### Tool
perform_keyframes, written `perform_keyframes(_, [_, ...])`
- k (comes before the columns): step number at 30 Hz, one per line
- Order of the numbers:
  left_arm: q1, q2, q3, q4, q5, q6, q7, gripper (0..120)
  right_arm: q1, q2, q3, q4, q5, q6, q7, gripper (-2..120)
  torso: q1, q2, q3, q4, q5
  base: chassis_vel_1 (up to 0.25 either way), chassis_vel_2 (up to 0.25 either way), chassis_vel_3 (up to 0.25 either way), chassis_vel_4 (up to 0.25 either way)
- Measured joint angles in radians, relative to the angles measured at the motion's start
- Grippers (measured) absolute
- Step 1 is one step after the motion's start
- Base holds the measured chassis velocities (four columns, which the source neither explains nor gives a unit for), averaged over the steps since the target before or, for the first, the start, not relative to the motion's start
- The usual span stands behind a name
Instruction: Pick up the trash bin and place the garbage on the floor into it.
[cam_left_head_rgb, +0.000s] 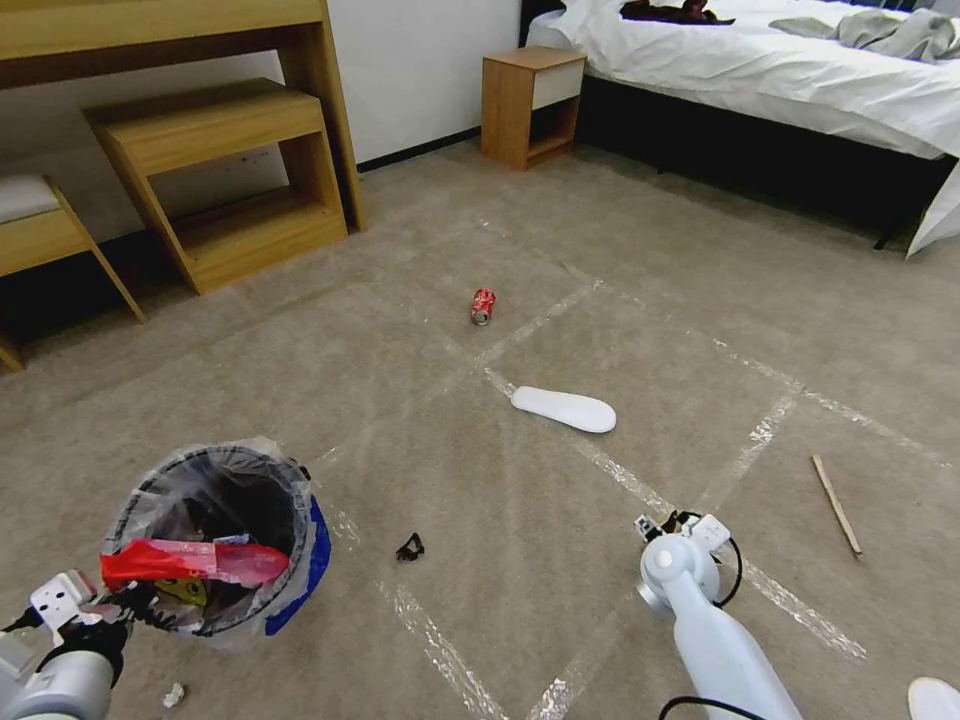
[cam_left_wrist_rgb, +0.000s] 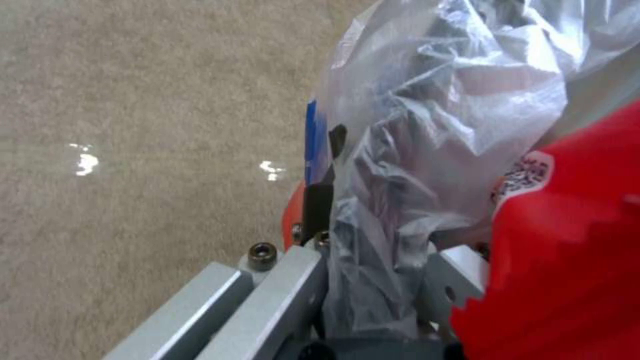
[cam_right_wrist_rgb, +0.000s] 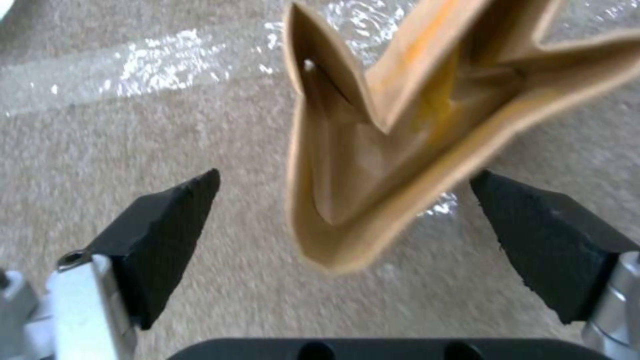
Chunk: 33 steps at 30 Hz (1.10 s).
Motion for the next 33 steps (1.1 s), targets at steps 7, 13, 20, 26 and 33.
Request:
perform_keyframes(7, [0.004,0.003,0.001,0.007,0.004,-0.006,0.005,0,0.026,0.01,0.007,-0.048,-0.016,0.012,-0.005,77,0.0,0.0,0.0,0.0,0.0,0.0,0.0,0.0,0.0])
perform_keyframes(13, [0.004,-0.001,0.01,0.013,0.007,-0.009,0.005,0,0.026,0.013,0.017,-0.084,-0.033,0.023,-0.017,57,0.0,0.0,0.0,0.0,0.0001,0.0,0.0,0.0,0.0])
perform_keyframes(20, [0.008,-0.005,0.014,0.028,0.018,-0.017,0.016,0,0.022,0.013,0.018,-0.11,-0.054,0.035,-0.036,33,0.0,0.0,0.0,-0.0001,0.0001,0.0,0.0,0.0,0.0])
perform_keyframes(26, [0.012,-0.005,0.013,0.042,0.024,-0.027,0.025,0,0.02,0.012,0.015,-0.118,-0.072,0.042,-0.05,10,0.0,0.0,0.0,0.0,0.0001,0.0,0.0,0.0,0.0])
perform_keyframes(33, [0.013,-0.004,0.008,0.052,0.026,-0.03,0.029,0,0.01,0.007,0.013,-0.112,-0.095,0.057,-0.071,0,0.0,0.0,0.0,0.0,0.0001,0.0,0.0,0.0,0.0])
